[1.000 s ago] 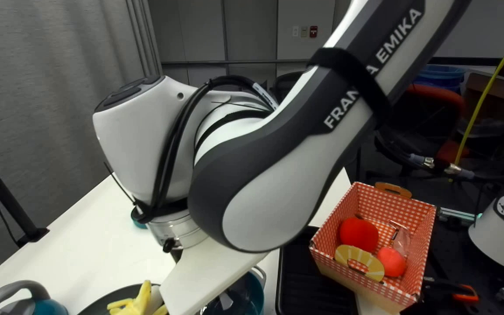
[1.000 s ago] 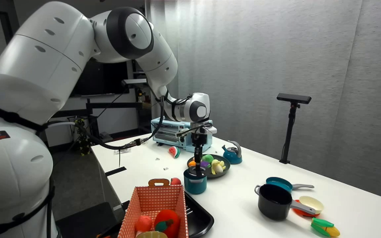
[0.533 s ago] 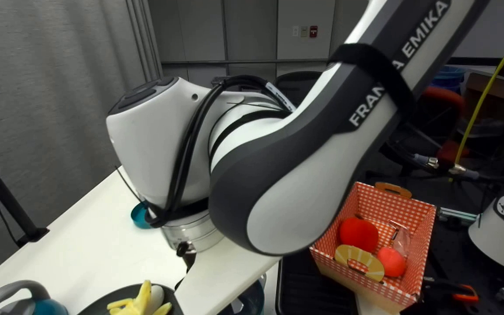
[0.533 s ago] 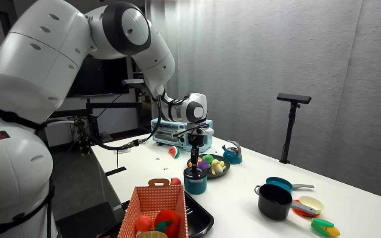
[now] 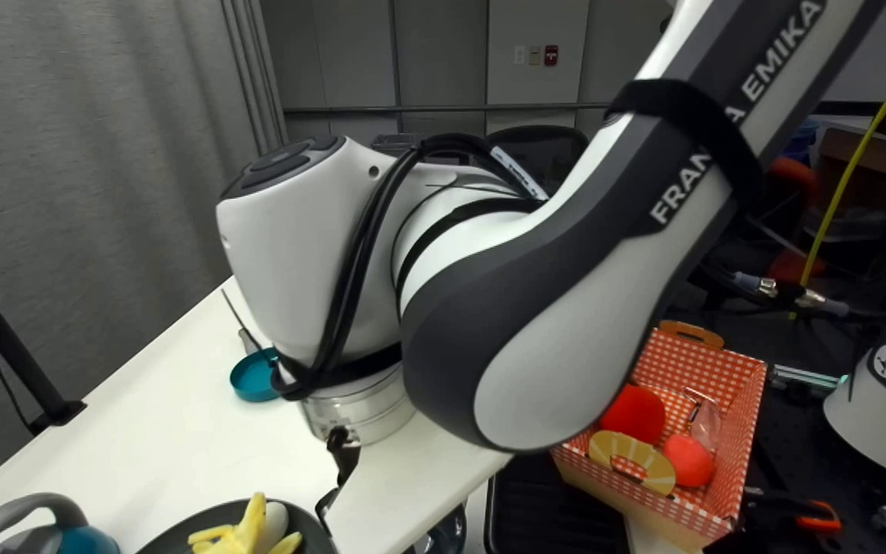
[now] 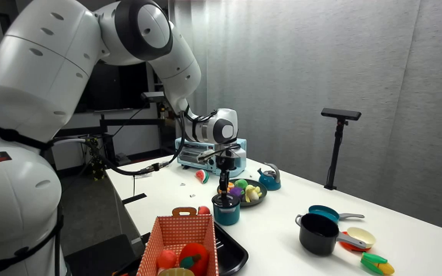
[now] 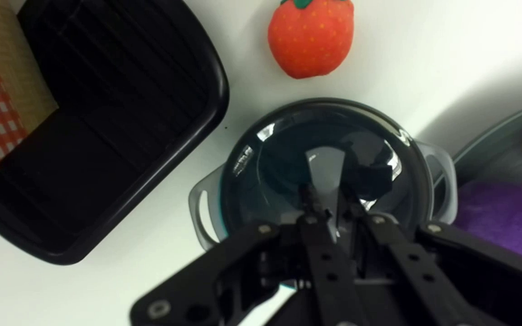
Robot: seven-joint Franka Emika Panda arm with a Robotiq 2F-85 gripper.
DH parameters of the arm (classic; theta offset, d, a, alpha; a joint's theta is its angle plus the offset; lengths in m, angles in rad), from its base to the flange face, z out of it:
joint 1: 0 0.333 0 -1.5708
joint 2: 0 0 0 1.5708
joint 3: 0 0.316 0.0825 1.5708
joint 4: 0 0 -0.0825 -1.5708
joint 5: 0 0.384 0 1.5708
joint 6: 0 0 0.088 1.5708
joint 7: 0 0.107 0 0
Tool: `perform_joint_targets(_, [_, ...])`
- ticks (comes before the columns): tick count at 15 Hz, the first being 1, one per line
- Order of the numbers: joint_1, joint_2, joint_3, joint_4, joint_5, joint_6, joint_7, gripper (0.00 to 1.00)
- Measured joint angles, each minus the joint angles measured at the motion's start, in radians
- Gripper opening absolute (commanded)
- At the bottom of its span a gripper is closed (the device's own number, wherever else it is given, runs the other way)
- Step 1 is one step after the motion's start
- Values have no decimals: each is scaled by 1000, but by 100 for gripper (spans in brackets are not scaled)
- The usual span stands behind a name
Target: Put the lid on top of the blue pot
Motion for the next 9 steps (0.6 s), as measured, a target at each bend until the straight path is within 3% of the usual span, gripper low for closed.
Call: perform_joint_targets(9, [-6, -17, 0, -41, 1, 55, -2, 4])
